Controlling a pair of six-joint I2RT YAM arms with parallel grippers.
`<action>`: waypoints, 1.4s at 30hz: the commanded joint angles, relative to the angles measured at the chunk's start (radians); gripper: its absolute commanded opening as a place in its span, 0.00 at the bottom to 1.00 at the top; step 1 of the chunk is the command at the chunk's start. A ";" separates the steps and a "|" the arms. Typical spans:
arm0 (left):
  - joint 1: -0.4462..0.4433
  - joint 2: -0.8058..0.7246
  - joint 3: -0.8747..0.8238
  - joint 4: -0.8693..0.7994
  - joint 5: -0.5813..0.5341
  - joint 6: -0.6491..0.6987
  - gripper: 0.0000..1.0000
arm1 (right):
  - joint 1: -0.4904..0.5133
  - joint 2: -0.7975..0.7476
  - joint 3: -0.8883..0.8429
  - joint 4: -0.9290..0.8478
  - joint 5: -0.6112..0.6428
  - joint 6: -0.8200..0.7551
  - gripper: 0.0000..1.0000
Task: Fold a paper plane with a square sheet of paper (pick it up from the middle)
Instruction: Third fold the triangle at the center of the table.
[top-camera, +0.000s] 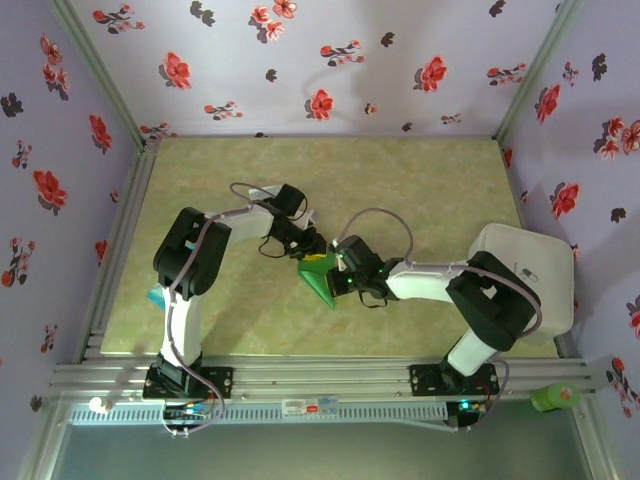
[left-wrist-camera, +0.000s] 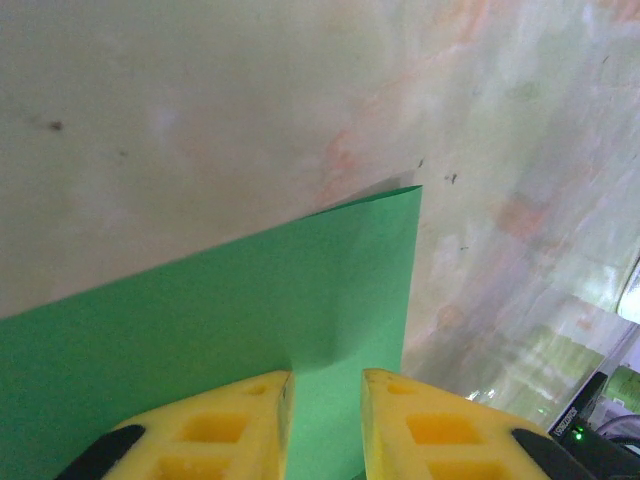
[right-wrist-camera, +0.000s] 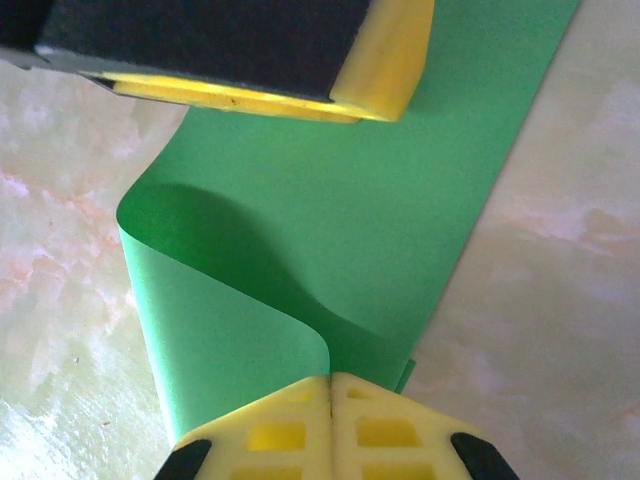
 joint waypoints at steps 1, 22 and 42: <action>-0.004 0.005 -0.021 -0.032 -0.056 0.004 0.26 | -0.008 0.008 0.031 -0.041 -0.008 0.001 0.00; -0.004 0.004 -0.023 -0.028 -0.056 0.003 0.26 | -0.007 0.018 0.052 -0.066 0.044 -0.002 0.00; -0.004 0.003 -0.027 -0.028 -0.055 0.006 0.26 | -0.007 0.009 0.068 -0.124 0.051 -0.014 0.00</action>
